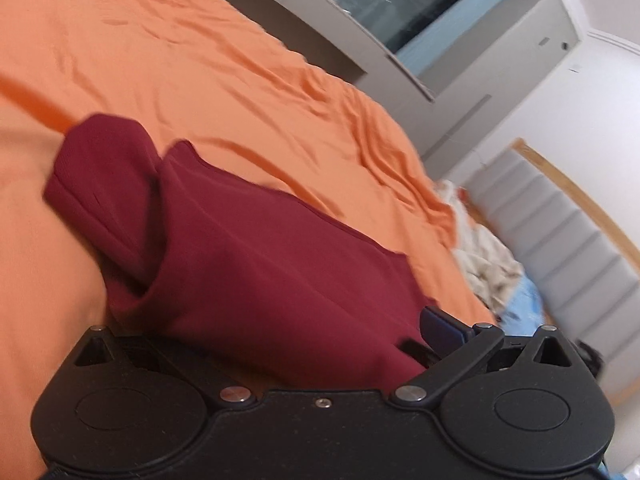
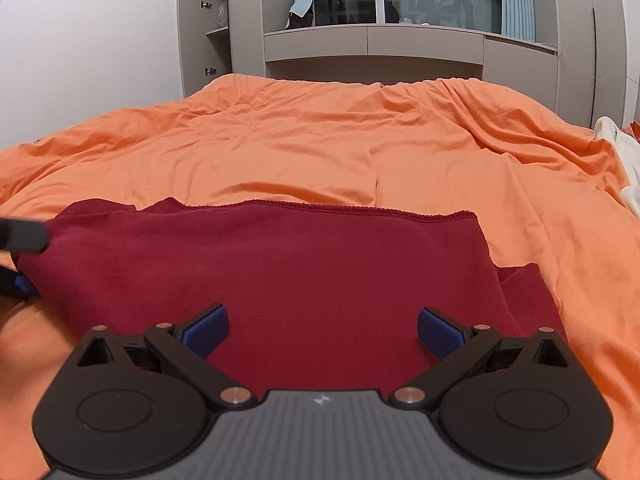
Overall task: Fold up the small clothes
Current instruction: 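Grasp the end of the folded shirt with the left tool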
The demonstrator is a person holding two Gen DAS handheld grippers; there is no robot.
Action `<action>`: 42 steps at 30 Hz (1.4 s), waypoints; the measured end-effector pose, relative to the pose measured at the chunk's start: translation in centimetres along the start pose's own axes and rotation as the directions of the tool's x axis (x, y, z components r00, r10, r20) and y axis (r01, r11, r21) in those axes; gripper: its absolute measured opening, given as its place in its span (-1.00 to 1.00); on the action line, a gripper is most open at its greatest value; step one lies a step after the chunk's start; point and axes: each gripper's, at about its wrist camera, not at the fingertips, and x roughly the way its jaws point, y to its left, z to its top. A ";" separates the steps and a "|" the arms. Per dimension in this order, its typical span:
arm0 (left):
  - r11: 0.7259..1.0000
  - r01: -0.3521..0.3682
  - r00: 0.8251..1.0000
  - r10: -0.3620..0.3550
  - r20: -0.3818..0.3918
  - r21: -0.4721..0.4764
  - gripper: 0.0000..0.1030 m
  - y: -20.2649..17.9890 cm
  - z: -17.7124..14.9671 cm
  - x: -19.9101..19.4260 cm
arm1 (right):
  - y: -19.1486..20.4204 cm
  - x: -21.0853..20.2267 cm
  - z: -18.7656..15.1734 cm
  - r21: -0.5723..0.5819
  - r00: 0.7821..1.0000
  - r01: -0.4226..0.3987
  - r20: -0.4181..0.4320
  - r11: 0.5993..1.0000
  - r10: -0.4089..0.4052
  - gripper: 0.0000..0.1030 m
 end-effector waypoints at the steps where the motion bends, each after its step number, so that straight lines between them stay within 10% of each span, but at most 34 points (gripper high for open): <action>1: 1.000 -0.019 1.000 0.019 0.006 0.001 0.98 0.1 0.5 0.1 | 0.0 0.0 -0.1 -0.002 1.000 0.003 -0.001 1.000 -0.003 1.00; 12: 0.987 -0.162 0.984 0.161 0.079 0.012 0.91 1.2 1.5 0.1 | 1.7 -0.4 0.3 -0.039 0.999 0.033 0.035 0.999 -0.031 1.00; 42: 0.972 -0.213 0.975 0.205 0.086 0.094 0.98 0.1 1.2 0.6 | 6.0 1.0 -1.3 -0.220 0.996 0.091 0.047 0.971 -0.082 1.00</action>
